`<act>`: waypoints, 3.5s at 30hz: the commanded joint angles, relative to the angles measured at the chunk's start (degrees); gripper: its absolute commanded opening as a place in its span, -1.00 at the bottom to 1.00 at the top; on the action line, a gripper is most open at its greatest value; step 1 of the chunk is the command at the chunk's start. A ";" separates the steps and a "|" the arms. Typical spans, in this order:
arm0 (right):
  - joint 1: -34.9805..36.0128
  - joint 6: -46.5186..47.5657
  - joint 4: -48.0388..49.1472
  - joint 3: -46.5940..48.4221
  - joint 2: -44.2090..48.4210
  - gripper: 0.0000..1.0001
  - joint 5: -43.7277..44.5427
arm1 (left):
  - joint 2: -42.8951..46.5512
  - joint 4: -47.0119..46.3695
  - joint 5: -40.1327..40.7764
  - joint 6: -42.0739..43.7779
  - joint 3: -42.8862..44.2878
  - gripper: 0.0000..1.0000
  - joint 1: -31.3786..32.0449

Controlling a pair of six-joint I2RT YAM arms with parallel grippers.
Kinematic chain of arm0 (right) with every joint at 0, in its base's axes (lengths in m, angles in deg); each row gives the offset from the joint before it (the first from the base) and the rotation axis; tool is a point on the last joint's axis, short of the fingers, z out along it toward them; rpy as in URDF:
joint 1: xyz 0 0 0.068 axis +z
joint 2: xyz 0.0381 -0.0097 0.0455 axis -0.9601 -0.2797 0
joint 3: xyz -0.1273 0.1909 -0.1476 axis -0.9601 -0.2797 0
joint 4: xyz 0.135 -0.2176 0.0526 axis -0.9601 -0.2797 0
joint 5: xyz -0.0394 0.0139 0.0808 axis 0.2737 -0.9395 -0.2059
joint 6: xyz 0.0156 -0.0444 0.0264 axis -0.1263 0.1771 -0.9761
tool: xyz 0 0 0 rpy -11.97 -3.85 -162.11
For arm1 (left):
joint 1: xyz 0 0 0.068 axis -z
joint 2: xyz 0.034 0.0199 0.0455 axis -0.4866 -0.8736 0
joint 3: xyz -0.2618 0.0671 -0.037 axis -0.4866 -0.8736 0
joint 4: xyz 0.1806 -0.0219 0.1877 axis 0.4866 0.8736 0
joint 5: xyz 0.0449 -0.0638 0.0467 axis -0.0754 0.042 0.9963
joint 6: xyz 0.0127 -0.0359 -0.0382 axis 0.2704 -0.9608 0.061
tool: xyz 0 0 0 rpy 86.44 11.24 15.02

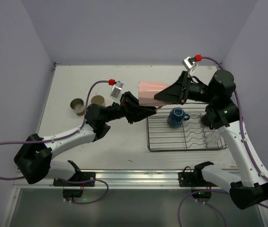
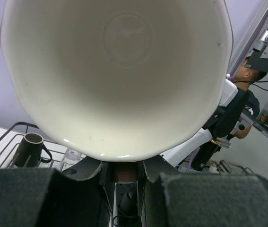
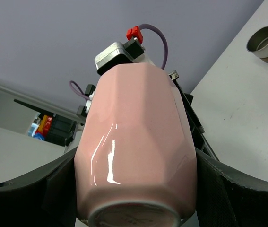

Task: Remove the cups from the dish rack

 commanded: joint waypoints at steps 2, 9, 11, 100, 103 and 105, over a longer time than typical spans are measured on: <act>-0.14 -4.01 2.26 -1.56 0.98 -1.00 -1.81 | 3.78 -8.99 5.18 4.25 0.03 -0.76 -0.06; -0.14 -6.74 4.64 -2.96 1.16 -1.00 -1.72 | 4.48 -11.89 6.50 5.66 -1.72 -0.47 -0.06; -0.05 -7.00 4.90 -3.05 1.16 -1.00 -1.63 | 4.66 -12.42 6.41 5.75 -2.16 -0.29 -0.06; -2.51 39.58 -45.81 0.20 -1.82 0.98 54.35 | -12.74 76.88 56.07 29.66 16.11 -1.00 -10.07; -2.51 38.61 -46.42 0.29 -3.58 0.98 54.96 | -15.11 77.58 55.19 29.48 17.25 -1.00 -10.69; -2.51 37.82 -46.86 0.29 -4.64 0.98 56.72 | -15.99 78.11 54.84 29.30 17.78 -1.00 -11.04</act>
